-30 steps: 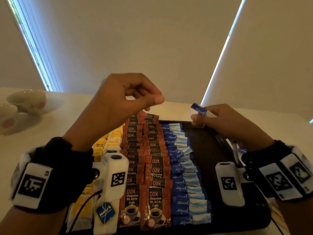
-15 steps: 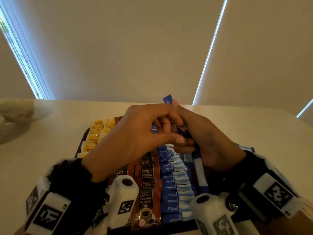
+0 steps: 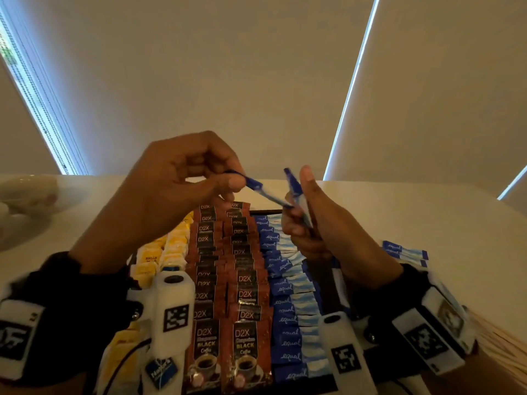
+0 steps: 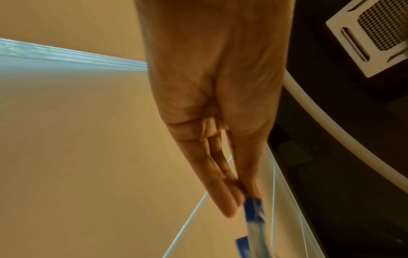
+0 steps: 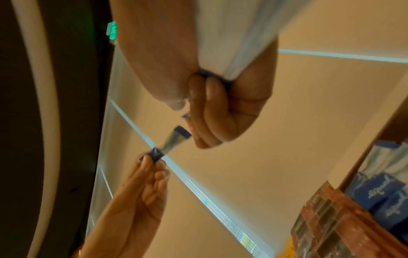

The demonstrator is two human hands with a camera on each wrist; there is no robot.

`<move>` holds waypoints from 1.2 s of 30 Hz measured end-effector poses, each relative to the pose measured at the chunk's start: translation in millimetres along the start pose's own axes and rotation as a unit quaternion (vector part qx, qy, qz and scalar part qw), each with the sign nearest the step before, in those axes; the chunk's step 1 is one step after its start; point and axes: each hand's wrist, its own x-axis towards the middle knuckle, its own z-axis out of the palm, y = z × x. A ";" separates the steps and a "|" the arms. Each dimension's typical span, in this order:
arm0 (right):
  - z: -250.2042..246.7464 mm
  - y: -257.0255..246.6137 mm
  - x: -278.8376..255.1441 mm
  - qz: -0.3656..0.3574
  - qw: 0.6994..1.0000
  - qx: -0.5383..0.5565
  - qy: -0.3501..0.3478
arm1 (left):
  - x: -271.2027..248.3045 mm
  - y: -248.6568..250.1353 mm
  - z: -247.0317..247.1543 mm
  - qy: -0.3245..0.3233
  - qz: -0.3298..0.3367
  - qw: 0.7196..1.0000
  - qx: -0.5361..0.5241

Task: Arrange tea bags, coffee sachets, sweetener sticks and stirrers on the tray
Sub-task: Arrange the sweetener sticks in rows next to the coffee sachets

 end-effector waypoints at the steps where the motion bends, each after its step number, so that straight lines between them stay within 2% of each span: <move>1: -1.2 -0.4 1.2 -0.025 0.998 0.061 0.003 | -0.2 -0.7 -1.3 -0.013 -0.010 1.000 -0.008; 3: -2.3 -2.1 3.2 -0.091 0.982 0.164 0.035 | -0.7 -1.6 0.1 -0.061 -0.016 0.998 -0.019; 5: -0.9 -4.6 5.0 -0.166 0.957 0.222 0.081 | -0.7 -3.0 5.3 -0.113 -0.011 0.993 -0.024; 7: 1.3 -8.6 5.5 -0.230 0.931 0.260 0.112 | -0.4 -6.6 10.0 -0.129 -0.014 0.991 -0.033; 10: 3.9 -14.8 3.2 -0.296 0.897 0.306 0.123 | -0.8 -9.7 14.0 -0.135 -0.025 0.989 -0.057; 12: 6.8 -16.8 1.2 -0.318 0.886 0.320 0.110 | -1.0 -11.0 16.1 -0.161 -0.031 0.985 -0.050; 15: 15.3 -17.0 -0.4 -0.327 0.879 0.340 0.064 | -1.3 -11.9 23.3 -0.205 -0.056 0.976 -0.051; 17: 22.5 -15.0 0.0 -0.326 0.879 0.346 0.031 | -2.2 -11.0 31.1 -0.229 -0.050 0.971 -0.044; 20: 33.0 -12.9 0.8 -0.326 0.886 0.329 0.006 | -3.6 -10.4 38.3 -0.219 -0.061 0.973 -0.047; 22: 34.4 -13.4 1.6 -0.323 0.893 0.314 0.016 | -3.0 -11.1 36.3 -0.194 -0.054 0.978 -0.051; 25: 25.5 -18.0 2.3 -0.320 0.914 0.230 0.092 | -1.8 -10.6 24.8 -0.134 -0.015 0.990 -0.044; 27: 17.1 -20.7 3.5 -0.289 0.932 0.179 0.124 | -1.1 -10.1 16.7 -0.078 0.010 0.995 -0.053; 28: 13.4 -21.4 4.3 -0.249 0.950 0.147 0.120 | -0.8 -9.8 13.7 -0.051 0.022 0.996 -0.066; 30: 8.3 -19.8 5.1 -0.136 0.986 0.060 0.074 | -0.4 -10.7 11.3 -0.009 0.044 0.995 -0.089; 31: 7.4 -18.7 4.9 -0.081 0.995 0.043 0.028 | -0.2 -11.7 11.8 0.005 0.051 0.994 -0.097; 34: 12.4 -19.6 -0.6 0.012 0.983 0.133 -0.128 | 0.5 -14.5 17.3 0.021 0.042 0.991 -0.127; 36: 15.0 -22.9 -4.7 0.031 0.965 0.215 -0.145 | 0.3 -14.6 20.8 0.011 0.030 0.985 -0.167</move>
